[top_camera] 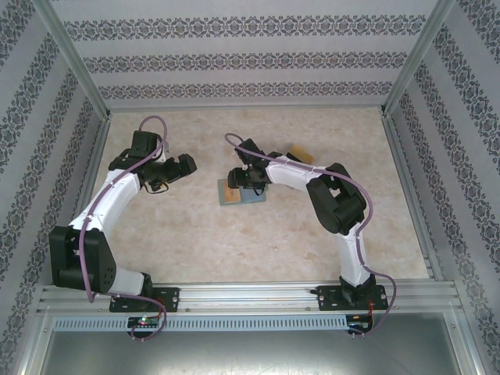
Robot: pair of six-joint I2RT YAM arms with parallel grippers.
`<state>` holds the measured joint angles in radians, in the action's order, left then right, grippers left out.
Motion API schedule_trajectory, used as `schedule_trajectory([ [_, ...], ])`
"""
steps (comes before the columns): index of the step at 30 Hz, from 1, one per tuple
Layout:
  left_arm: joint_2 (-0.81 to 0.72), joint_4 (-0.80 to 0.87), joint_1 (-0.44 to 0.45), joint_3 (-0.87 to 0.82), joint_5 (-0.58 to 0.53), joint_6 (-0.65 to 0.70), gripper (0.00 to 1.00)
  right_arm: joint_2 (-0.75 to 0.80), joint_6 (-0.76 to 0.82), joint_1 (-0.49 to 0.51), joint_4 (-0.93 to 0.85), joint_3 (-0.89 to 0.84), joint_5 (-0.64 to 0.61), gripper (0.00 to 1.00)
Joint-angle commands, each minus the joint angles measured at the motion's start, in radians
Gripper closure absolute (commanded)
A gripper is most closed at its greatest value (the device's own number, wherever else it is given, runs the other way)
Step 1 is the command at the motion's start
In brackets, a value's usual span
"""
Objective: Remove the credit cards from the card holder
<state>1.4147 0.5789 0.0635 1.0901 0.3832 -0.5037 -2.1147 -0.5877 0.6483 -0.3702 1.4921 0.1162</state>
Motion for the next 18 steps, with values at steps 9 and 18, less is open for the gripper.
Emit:
schedule_trajectory([
  [9, 0.072, -0.095, 0.023, -0.022, 0.147, -0.064, 0.04, 0.180, -0.044, -0.015, 0.011, -0.102, 0.033, 0.37],
  [18, 0.196, -0.155, 0.144, -0.005, 0.185, -0.109, 0.31, 0.223, -0.099, -0.062, 0.113, -0.206, 0.210, 0.48],
])
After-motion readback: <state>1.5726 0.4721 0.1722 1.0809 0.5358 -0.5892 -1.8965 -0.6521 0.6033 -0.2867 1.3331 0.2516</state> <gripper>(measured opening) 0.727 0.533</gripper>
